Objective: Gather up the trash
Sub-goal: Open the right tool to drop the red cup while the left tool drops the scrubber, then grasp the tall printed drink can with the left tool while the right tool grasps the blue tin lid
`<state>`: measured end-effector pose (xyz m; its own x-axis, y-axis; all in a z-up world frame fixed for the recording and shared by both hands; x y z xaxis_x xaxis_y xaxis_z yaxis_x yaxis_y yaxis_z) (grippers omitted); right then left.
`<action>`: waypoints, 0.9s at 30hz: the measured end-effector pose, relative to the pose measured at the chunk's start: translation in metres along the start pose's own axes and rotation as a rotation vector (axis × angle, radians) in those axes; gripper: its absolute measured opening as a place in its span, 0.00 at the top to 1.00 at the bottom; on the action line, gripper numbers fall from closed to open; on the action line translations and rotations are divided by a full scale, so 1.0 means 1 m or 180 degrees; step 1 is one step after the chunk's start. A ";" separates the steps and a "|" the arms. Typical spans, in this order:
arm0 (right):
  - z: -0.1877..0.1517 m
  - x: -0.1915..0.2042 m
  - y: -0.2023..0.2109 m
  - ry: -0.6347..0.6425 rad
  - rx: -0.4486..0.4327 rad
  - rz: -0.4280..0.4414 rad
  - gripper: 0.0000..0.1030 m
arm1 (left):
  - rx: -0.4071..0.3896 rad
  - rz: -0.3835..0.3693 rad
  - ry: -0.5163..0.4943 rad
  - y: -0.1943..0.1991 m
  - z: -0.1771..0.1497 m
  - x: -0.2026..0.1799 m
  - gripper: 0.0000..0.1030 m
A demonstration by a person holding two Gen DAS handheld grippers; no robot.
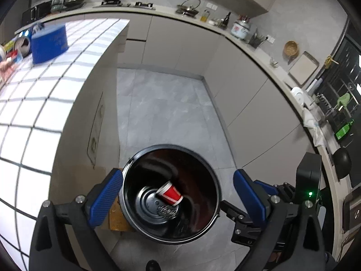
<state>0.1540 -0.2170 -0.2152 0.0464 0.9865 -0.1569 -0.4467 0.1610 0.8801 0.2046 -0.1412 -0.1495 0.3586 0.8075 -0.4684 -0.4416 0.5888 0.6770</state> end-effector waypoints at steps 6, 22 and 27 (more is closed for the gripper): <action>0.018 -0.014 0.035 -0.0136 -0.0174 -0.0103 0.11 | -0.0233 -0.0050 -0.0148 0.025 0.025 -0.017 0.04; 0.079 0.078 0.107 0.0113 -0.0675 0.0174 0.11 | -0.0722 0.0722 0.0005 0.141 0.032 0.078 0.04; 0.094 0.127 0.125 0.0258 -0.0777 0.0306 0.11 | -0.0858 0.0928 0.0118 0.182 0.027 0.116 0.04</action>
<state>0.1885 -0.0693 -0.0827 -0.0739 0.9898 -0.1219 -0.6482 0.0452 0.7601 0.1881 0.0587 -0.0656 0.1585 0.9400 -0.3023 -0.7224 0.3191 0.6135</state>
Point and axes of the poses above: each gripper's, at about its wrist camera, not at the fingertips, and y roughly against the way its jaws point, x to its left, z to its top, the point moved 9 cm from there along -y, roughly the way its jaws point, and after that the axes turned 12 degrees about -z, right-handed, at the moved point
